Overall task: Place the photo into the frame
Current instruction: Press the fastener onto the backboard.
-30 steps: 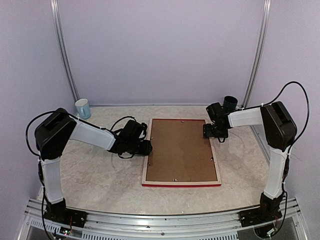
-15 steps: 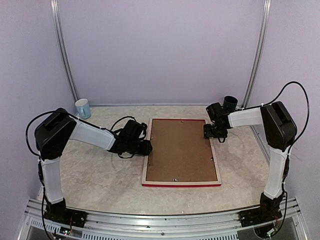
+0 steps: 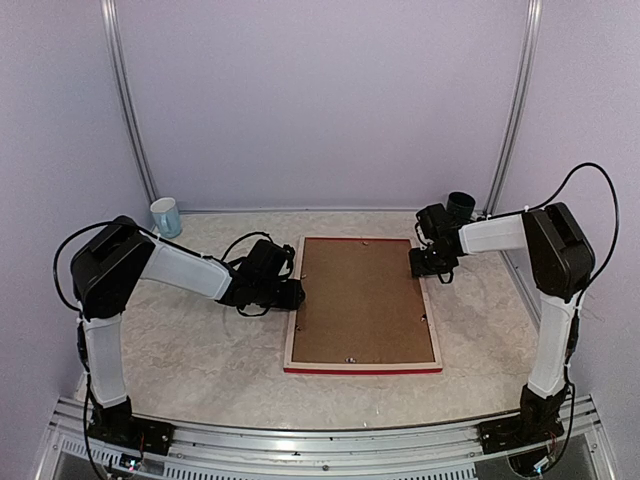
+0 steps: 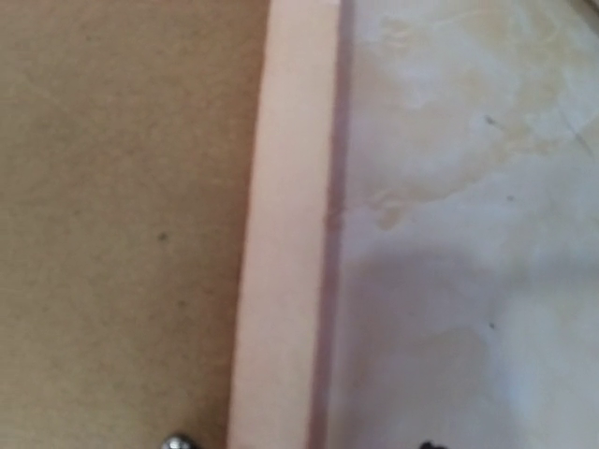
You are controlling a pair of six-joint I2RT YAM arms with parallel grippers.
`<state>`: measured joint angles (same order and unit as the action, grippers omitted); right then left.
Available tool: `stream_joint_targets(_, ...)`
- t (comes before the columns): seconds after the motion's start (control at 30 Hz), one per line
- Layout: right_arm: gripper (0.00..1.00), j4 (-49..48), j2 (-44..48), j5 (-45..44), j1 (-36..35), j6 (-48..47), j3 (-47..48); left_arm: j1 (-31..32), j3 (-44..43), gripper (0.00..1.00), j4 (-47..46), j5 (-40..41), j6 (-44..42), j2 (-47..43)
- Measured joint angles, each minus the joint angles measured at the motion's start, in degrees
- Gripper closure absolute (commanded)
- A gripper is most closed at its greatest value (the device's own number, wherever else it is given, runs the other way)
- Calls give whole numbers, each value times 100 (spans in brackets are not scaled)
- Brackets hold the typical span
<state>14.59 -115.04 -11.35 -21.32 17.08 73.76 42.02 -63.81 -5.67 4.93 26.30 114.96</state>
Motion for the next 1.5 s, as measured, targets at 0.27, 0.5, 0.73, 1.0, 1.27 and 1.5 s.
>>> stream_joint_targets(0.27,60,-68,-46,70,17,-186,33,-11,-44,67,4,-22,13,37)
stream_joint_targets(0.5,58,-81,-46,42,15,-203,33,-22,-149,76,42,-4,33,98)
stream_joint_targets(0.73,57,-109,-46,-175,-9,-184,2,-22,-247,81,70,92,109,166)
stream_joint_targets(1.0,56,-138,-46,-400,-59,-186,-17,-20,-323,82,66,153,155,227)
stream_joint_targets(1.27,56,-111,-46,-737,-144,-186,-22,-22,-365,83,42,155,173,262)
stream_joint_targets(1.5,55,-42,-96,-1132,-267,-188,28,-20,-400,83,55,155,177,284)
